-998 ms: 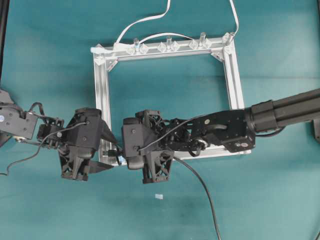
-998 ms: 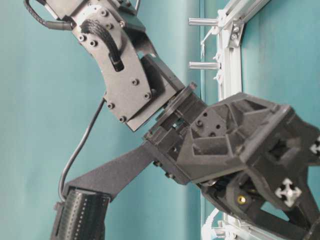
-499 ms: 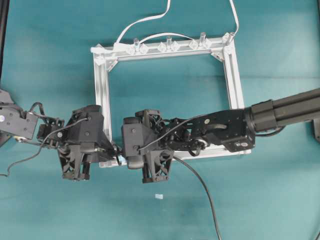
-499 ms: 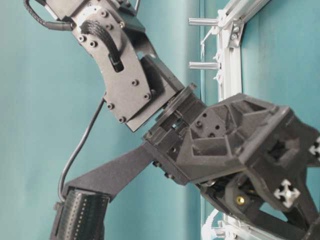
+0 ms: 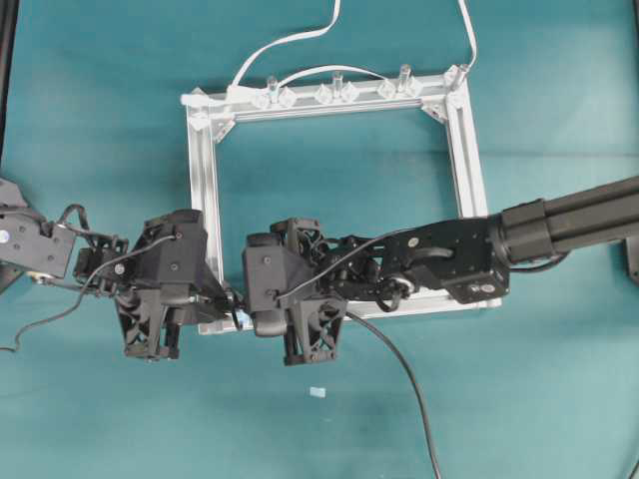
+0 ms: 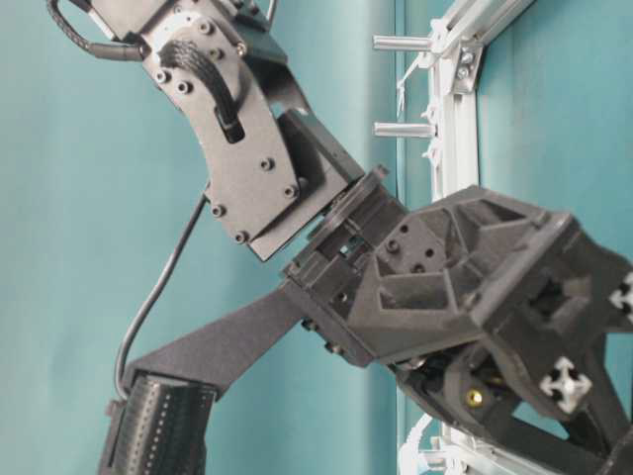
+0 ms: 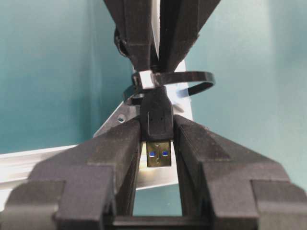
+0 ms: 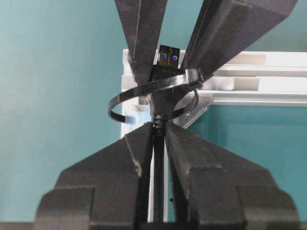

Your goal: Insert the wire through the string loop located on the left side.

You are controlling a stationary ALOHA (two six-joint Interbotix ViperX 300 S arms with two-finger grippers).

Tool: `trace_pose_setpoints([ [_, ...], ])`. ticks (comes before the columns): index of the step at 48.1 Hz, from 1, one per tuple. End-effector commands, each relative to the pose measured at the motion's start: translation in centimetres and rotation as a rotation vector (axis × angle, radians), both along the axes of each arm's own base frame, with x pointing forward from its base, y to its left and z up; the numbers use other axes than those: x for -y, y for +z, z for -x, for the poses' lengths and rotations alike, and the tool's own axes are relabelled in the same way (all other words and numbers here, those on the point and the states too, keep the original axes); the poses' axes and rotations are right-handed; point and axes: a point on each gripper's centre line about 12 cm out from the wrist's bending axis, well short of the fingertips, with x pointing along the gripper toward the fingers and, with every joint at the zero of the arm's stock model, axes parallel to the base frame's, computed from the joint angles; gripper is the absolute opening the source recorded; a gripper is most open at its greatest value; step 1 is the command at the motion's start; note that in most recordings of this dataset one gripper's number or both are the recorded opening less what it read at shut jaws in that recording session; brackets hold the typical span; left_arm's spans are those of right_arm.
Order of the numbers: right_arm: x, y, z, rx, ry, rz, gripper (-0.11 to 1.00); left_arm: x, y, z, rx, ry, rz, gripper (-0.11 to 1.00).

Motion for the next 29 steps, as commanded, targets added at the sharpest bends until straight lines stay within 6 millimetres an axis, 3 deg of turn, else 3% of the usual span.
trace_pose_setpoints([
  [1,-0.16,1.64,-0.45,0.037,0.006,-0.002,0.13,0.15,0.7,-0.44,0.024,0.004,0.011,0.21],
  [16,-0.43,1.29,-0.15,0.003,0.021,-0.013,0.14,0.15,0.73,-0.42,0.024,0.005,0.012,0.21],
  [29,-0.45,1.24,-0.12,0.009,0.031,0.007,0.85,0.16,0.75,-0.24,0.013,0.004,0.011,0.21],
])
